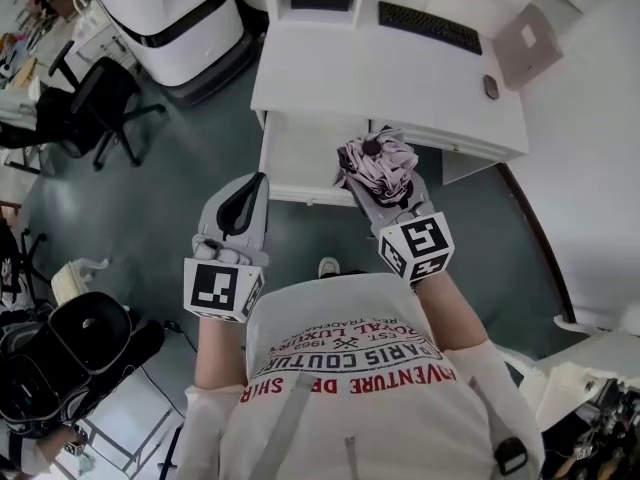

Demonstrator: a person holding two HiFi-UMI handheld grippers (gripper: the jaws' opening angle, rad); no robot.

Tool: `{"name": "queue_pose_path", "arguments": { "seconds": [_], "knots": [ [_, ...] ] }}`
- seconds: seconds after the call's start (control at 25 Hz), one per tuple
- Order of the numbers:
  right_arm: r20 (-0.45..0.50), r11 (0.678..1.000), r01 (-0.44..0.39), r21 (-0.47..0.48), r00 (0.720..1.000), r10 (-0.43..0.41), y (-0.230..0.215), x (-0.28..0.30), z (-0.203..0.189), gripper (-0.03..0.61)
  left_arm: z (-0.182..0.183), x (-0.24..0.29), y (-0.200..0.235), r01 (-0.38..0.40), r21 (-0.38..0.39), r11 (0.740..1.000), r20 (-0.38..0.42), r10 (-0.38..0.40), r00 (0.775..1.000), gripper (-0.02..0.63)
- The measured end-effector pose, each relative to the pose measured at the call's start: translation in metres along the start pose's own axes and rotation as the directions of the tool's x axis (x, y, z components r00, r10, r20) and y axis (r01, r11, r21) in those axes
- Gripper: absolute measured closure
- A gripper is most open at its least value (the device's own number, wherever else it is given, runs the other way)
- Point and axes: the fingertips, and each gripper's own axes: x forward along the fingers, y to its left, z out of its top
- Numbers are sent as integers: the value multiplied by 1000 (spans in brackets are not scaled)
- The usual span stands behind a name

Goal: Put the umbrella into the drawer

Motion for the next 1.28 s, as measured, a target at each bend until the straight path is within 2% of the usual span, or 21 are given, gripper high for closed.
{"name": "queue_pose_path", "arguments": {
  "seconds": [0.16,0.32,0.48,0.72,0.8,0.92,1.08,1.28],
  "knots": [
    [-17,1000,-20,13,1000,20,-24,23,0,362,-2,30,6,-8,-2,1000,-17,8,1000,606],
    [-45,999,-38,24,998,39,-30,46,-7,360,-11,50,17,-1,-16,1000,-41,0,999,606],
    [-105,998,-60,29,992,63,-25,105,-16,359,-27,83,65,32,-37,999,-37,-33,999,606],
    [-203,993,-112,-21,973,106,-33,130,-53,354,-49,111,68,98,-52,994,-17,-99,995,606],
    [-262,989,-144,-11,955,136,-33,151,-77,353,-66,120,81,106,-79,991,-26,-109,994,606],
    [-370,982,-189,26,910,184,-24,178,-121,353,-95,127,99,120,-141,983,-50,-129,990,606],
    [-477,970,-241,31,849,226,-18,207,-178,351,-137,137,112,122,-161,979,-93,-138,986,606],
    [-577,955,-290,59,771,270,-19,230,-241,348,-179,145,117,89,-187,978,-131,-115,985,606]
  ]
}}
